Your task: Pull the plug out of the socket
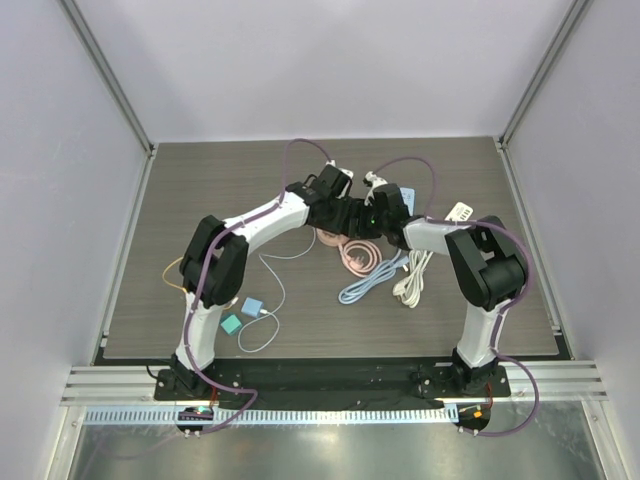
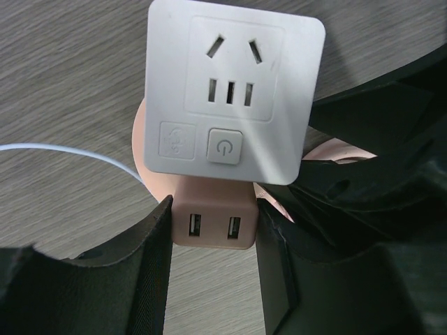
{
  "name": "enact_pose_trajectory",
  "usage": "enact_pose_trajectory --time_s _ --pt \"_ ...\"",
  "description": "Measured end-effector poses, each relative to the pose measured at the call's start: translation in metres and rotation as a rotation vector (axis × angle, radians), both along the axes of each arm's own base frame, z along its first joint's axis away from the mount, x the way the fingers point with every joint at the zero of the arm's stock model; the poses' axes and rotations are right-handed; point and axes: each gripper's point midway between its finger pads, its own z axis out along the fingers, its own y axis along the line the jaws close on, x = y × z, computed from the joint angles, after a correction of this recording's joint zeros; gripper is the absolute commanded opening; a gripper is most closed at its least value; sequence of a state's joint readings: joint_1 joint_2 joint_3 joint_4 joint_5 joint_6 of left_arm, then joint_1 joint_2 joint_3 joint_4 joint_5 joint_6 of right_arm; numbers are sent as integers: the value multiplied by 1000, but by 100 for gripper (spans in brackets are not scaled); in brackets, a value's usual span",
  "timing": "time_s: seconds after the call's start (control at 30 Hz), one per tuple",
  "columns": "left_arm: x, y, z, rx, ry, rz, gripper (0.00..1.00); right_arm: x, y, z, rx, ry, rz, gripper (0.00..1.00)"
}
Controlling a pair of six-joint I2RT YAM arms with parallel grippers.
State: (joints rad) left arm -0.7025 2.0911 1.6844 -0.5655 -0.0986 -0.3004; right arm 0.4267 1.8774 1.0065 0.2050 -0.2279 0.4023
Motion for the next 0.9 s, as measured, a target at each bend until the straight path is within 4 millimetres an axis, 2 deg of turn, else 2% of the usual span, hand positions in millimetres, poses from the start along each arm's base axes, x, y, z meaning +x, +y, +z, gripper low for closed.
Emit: enact_pose_trajectory --time_s 0.3,0.57,0.73,0.8,0.9 --pt "4 14 1 -10 -54 65 0 8 12 0 -76 2 -8 57" --pt "7 20 5 -106 51 168 0 15 14 1 -126 -23 -28 57" --pt "8 26 6 -92 60 202 0 19 23 1 -124 -34 -21 57" --pt "12 26 15 -93 45 208 0 22 24 1 -126 -40 -24 57" --pt "23 16 44 -141 -2 215 0 28 25 1 -127 -49 -36 57"
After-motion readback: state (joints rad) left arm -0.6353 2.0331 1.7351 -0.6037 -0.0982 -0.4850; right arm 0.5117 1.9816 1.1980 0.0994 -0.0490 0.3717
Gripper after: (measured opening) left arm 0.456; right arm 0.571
